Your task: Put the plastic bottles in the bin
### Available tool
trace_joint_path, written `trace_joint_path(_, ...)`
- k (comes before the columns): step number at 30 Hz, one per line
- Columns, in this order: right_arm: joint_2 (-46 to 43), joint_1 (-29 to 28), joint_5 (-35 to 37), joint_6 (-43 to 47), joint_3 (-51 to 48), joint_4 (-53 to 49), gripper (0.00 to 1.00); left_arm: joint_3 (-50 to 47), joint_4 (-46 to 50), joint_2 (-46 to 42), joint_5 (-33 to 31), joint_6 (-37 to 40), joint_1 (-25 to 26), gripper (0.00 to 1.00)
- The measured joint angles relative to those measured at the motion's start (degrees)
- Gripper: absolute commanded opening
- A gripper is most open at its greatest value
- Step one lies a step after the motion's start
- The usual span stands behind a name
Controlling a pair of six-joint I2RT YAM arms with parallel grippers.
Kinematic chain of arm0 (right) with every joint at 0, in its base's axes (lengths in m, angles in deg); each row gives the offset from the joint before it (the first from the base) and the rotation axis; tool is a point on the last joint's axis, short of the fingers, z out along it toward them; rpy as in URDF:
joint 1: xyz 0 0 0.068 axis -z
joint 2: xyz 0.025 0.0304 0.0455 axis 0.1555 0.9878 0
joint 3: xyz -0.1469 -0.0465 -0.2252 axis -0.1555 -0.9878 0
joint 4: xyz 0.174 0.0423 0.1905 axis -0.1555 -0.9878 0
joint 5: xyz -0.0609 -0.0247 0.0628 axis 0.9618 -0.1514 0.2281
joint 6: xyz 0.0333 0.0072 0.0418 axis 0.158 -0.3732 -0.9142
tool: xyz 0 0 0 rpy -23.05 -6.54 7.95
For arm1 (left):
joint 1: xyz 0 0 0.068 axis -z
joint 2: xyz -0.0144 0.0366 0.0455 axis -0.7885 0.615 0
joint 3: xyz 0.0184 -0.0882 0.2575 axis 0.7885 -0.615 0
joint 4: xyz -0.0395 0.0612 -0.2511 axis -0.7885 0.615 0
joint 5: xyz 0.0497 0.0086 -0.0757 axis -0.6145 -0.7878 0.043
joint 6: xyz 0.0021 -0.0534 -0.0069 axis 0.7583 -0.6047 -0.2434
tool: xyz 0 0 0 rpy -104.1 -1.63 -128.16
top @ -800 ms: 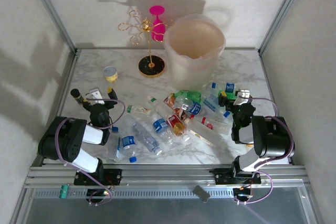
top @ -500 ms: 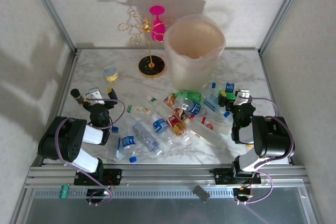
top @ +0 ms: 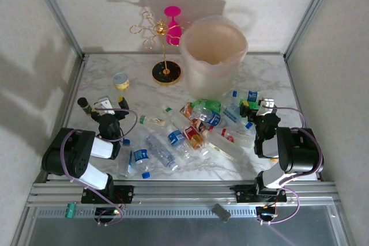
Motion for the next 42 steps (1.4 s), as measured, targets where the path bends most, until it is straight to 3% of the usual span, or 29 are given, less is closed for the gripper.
trace_joint_path(10,-2.2,-0.2,-0.8,0.4,0.0,-2.6,0.99,0.0,2.5,-2.3,-0.8,0.1,0.5,0.99)
trace_joint_path(18,-26.5,-6.5,2.5,1.0,1.7,-15.2,0.99,1.1,10.9,-22.1,-6.8,0.1,6.8,0.99)
trace_joint_path(21,-35.3,-11.2,3.3,0.8,3.1,-20.8,0.99,4.1,18.4,-30.3,-9.3,-2.8,10.3,0.99)
trace_joint_path(26,-51.5,-26.3,2.3,1.7,5.5,-33.0,0.99,14.6,40.2,-45.2,-9.6,-11.8,19.3,0.99)
trace_joint_path(30,-55.1,-42.0,2.3,2.5,16.2,-48.7,0.99,27.8,62.3,-51.3,-9.4,-18.8,25.4,0.99)
trace_joint_path(32,-54.5,-46.9,4.1,-0.7,23.1,-57.1,0.99,37.0,76.9,-50.7,-10.3,-24.4,26.3,0.99)
trace_joint_path(36,-50.3,-47.9,16.4,-14.1,38.4,-77.7,0.98,47.1,99.8,-49.0,-11.4,-33.0,26.3,1.00)
trace_joint_path(42,-45.3,-47.9,22.4,-18.8,43.6,-95.4,0.97,41.9,121.2,-47.0,-2.7,-41.4,26.3,0.99)
